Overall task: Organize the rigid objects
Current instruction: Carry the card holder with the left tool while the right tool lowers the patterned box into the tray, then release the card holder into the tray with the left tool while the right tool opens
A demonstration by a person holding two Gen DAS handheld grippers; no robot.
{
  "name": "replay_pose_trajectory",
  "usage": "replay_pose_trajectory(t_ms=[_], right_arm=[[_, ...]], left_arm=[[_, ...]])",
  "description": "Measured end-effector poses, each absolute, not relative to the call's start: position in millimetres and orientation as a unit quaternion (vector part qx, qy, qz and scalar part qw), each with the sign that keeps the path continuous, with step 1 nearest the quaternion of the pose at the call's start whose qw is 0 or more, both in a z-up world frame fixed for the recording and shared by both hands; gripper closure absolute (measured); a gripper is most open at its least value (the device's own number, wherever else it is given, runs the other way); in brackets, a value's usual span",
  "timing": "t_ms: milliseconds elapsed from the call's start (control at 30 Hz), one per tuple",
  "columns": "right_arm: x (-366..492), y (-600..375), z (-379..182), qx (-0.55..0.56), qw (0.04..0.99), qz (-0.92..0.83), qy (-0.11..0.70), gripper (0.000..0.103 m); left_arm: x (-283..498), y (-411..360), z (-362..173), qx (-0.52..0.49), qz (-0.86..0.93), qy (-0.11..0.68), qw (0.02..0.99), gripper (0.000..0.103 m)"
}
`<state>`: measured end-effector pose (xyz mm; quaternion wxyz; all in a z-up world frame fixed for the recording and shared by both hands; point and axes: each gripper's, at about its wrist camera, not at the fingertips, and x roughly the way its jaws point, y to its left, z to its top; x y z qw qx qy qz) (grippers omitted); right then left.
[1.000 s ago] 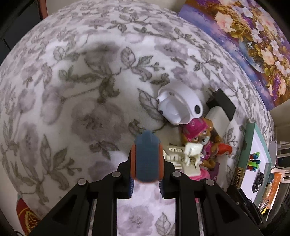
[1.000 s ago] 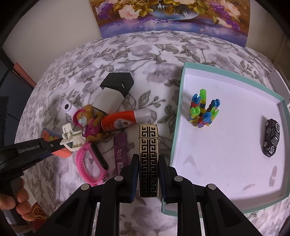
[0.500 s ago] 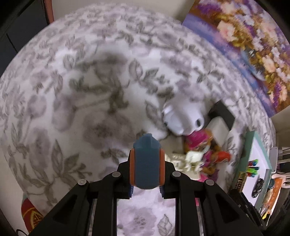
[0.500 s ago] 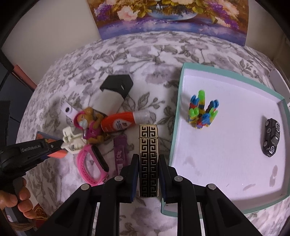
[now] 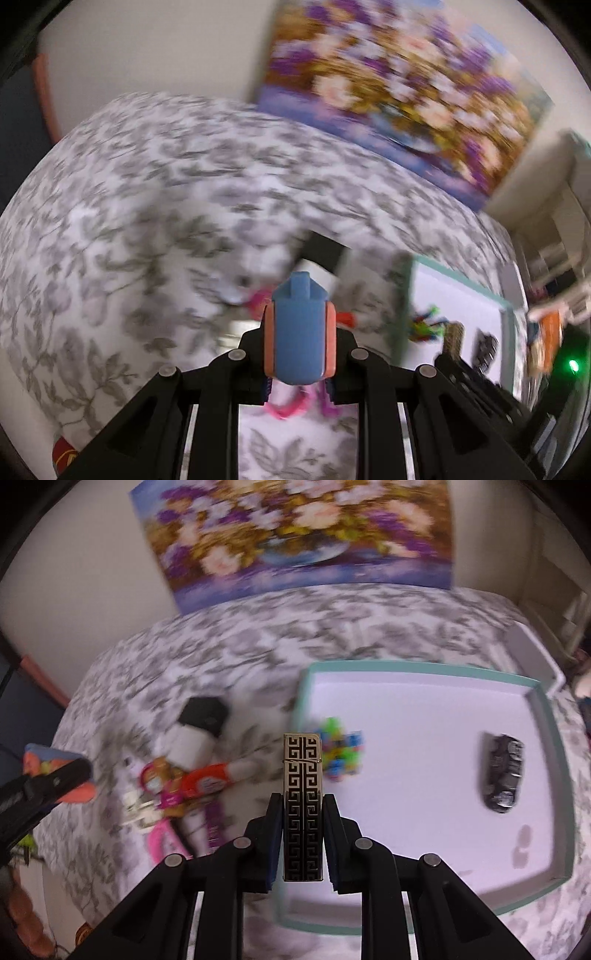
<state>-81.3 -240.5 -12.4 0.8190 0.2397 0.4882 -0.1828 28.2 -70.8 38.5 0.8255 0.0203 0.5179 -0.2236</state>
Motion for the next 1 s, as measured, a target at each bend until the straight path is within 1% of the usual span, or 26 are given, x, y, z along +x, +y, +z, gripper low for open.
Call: replay_pose_trajectory(t_ms=[133, 267, 433, 567, 700, 900, 1000], right_arm=[[-97, -266, -26, 0.255, 0.801, -0.219, 0.496, 0.081], [-113, -289, -37, 0.255, 0.787, -0.252, 0.501, 0.081], [-133, -316, -47, 0.294, 0.771, -0.272, 0.495, 0.081], [-148, -329, -47, 0.303, 0.766, -0.286, 0.489, 0.081], [-156, -338, -46, 0.314, 0.764, -0.294, 0.482, 0.081], [-155, -337, -53, 0.311, 0.757, -0.291, 0.495, 0.081], [-154, -336, -55, 0.306, 0.757, -0.291, 0.499, 0.081]], left_arm=[[7, -102, 36, 0.051, -0.258, 0.516, 0.815, 0.081], [-18, -138, 23, 0.103, -0.296, 0.511, 0.801, 0.081], [-41, -165, 8, 0.119, -0.332, 0.526, 0.773, 0.08], [-63, -187, 2, 0.158, -0.351, 0.512, 0.768, 0.08], [-76, -199, -7, 0.186, -0.362, 0.506, 0.761, 0.08], [-77, -204, -33, 0.211, -0.349, 0.527, 0.745, 0.08], [-72, -202, -37, 0.204, -0.341, 0.539, 0.742, 0.08]])
